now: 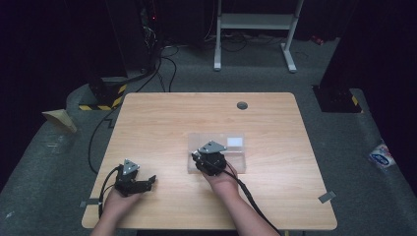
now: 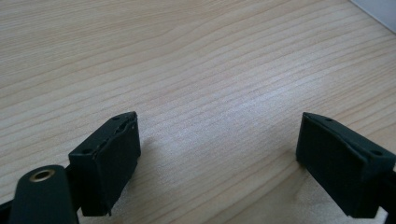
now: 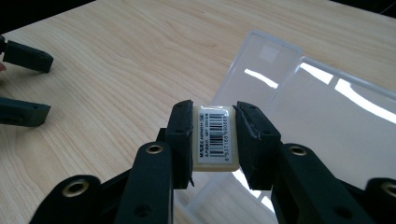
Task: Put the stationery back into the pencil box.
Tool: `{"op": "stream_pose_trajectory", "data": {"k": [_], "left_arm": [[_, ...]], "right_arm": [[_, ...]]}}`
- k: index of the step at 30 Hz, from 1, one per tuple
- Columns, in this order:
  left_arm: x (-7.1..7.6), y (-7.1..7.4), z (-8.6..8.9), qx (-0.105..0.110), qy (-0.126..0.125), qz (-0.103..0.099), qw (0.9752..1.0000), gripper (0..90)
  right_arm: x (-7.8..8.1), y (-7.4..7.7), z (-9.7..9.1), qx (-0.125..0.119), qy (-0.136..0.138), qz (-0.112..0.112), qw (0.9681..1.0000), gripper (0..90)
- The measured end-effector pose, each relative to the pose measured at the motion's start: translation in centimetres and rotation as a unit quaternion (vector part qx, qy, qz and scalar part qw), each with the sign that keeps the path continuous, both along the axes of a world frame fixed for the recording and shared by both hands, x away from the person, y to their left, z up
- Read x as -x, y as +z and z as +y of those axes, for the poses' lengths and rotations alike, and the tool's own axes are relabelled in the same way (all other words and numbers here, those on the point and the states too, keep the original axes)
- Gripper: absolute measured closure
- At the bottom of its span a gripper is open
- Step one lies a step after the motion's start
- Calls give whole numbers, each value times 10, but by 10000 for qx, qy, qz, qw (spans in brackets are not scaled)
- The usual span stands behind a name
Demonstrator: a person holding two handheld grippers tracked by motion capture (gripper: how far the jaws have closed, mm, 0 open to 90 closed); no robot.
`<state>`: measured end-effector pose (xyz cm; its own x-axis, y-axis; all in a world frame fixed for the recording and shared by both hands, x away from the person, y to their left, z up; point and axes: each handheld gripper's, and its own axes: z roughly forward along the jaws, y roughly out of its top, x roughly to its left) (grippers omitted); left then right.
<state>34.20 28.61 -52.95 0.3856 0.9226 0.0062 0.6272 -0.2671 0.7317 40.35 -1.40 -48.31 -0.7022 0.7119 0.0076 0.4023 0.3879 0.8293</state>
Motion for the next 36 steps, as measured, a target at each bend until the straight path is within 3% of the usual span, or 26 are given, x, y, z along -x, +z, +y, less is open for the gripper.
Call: {"op": "stream_pose_trajectory", "data": {"k": [11,21,22,32,36], "left_arm": [[0,0,0,12,-8,-5,10000,142],[0,0,0,15,10,-9,10000,142],[0,0,0,5,7,-6,10000,142],[0,0,0,6,11,-5,10000,142],[0,0,0,-7,4,-7,10000,141]], "right_arm": [[-6,-20,18,263,88,209,9994,673],[-10,-25,22,396,22,284,9988,665],[-11,-25,22,411,1,271,9988,634],[-7,-17,19,244,-9,159,9996,564],[-3,-11,14,130,-25,95,9999,468]]}}
